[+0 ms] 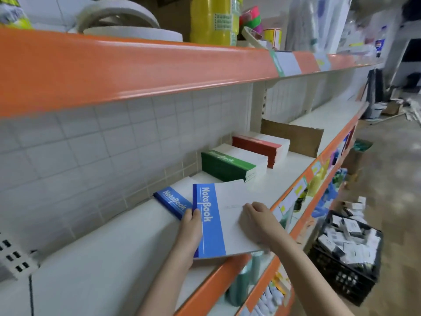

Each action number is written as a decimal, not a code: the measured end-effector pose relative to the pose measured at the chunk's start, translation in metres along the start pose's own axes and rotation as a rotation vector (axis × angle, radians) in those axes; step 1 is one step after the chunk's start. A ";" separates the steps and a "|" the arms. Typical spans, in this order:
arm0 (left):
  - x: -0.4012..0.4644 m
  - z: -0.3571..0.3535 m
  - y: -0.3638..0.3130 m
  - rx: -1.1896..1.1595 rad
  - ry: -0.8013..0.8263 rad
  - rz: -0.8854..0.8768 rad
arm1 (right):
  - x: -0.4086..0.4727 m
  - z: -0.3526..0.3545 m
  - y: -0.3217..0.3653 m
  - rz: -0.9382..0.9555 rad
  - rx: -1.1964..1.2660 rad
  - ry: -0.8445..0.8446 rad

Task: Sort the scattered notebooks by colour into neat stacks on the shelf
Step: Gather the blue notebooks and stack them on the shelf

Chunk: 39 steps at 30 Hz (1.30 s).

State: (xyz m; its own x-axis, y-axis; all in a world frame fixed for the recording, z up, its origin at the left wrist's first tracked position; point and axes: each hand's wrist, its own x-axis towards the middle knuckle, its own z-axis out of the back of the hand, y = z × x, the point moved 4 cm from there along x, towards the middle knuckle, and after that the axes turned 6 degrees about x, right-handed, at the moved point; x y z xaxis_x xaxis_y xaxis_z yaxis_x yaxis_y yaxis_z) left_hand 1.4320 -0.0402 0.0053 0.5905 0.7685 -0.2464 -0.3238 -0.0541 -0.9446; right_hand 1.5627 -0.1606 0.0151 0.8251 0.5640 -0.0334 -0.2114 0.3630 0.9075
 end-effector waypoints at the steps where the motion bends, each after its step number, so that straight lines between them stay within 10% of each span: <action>1: 0.003 0.003 0.000 -0.014 -0.011 0.013 | 0.007 -0.004 0.002 -0.004 0.003 0.020; 26: 0.058 0.032 0.008 -0.151 -0.392 0.143 | 0.136 -0.067 0.032 0.197 -0.073 0.515; 39: 0.077 0.034 0.006 0.409 -0.728 0.102 | 0.165 -0.091 0.035 0.459 -0.371 0.539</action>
State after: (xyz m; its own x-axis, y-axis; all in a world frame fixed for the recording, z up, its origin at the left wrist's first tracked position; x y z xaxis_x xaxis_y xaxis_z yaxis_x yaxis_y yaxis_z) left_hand 1.4505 0.0402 -0.0124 -0.0354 0.9993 0.0075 -0.6748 -0.0184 -0.7378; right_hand 1.6442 0.0127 0.0034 0.2661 0.9636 0.0257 -0.7076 0.1772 0.6840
